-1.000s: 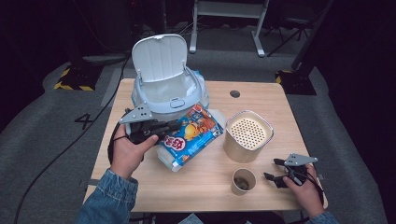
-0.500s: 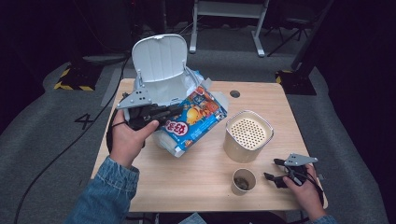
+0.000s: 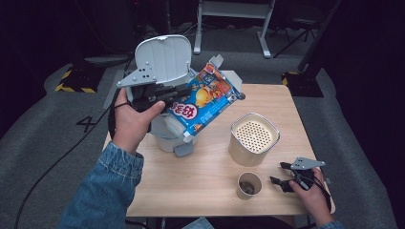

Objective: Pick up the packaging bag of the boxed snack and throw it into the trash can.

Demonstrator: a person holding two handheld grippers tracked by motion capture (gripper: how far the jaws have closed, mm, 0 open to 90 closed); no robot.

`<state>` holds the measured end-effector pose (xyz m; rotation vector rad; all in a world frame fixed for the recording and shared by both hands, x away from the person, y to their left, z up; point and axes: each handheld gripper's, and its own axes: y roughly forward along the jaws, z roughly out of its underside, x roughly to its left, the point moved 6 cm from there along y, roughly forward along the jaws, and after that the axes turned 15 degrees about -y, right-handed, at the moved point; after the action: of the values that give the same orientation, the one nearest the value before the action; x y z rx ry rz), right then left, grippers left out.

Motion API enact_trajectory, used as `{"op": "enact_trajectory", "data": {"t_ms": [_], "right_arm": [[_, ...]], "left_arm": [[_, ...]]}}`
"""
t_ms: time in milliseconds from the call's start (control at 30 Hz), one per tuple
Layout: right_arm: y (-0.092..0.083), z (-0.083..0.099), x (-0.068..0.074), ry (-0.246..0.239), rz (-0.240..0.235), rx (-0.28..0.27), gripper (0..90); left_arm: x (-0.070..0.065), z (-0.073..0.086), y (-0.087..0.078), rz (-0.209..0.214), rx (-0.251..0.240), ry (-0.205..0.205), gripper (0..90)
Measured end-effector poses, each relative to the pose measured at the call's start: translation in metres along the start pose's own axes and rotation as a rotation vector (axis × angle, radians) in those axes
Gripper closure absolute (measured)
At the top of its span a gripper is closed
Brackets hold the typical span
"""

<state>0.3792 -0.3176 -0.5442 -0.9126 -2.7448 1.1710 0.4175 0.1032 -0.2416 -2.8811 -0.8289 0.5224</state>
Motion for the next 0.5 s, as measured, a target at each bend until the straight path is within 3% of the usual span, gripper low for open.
{"op": "enact_trajectory", "data": {"t_ms": [100,267,500], "right_arm": [[0.0,0.0,0.0,0.0,0.0,0.0,21.4],[0.0,0.0,0.0,0.0,0.0,0.0,21.4],[0.0,0.0,0.0,0.001,0.0,0.001,21.4]], "left_arm": [[0.001,-0.008,-0.001,-0.003,-0.022,-0.003,88.4],[0.006,-0.015,-0.002,-0.043,-0.045,0.0,88.5],[0.018,-0.03,-0.005,-0.077,-0.123,-0.036,88.6]]}}
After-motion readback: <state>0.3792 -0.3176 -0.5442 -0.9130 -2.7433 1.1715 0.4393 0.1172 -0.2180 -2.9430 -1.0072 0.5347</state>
